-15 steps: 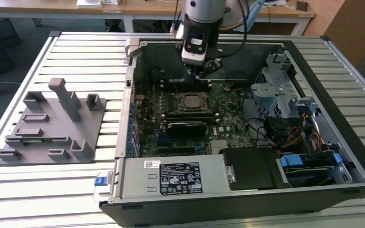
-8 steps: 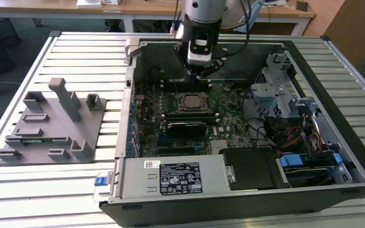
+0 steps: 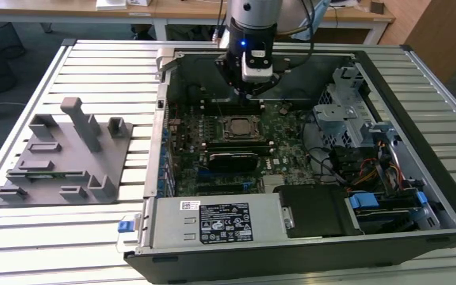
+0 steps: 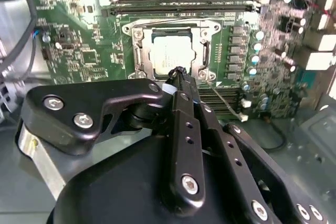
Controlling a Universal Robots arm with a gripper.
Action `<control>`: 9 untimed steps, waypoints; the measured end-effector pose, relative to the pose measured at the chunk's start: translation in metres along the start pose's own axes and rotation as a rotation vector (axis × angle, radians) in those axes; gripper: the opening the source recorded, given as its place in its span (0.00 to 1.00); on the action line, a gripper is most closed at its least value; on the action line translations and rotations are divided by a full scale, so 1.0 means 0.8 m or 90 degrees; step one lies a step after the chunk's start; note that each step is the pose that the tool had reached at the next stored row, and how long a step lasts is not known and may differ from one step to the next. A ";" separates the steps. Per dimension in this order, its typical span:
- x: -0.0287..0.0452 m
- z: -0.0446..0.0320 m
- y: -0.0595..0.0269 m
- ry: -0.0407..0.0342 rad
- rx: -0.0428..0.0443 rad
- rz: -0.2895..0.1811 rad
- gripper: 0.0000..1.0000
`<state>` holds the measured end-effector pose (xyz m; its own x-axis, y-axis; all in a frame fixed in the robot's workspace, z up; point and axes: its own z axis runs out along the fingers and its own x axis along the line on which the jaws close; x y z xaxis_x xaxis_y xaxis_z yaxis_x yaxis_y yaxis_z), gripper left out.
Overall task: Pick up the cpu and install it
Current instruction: 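Install the first cpu locking lever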
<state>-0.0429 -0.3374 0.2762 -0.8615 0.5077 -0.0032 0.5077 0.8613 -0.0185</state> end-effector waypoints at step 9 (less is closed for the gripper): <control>0.0013 0.0001 -0.001 -0.0055 0.0069 -0.088 0.11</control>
<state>-0.0441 -0.3373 0.2762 -0.9233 0.3839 -0.0084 0.3840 0.9228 -0.0301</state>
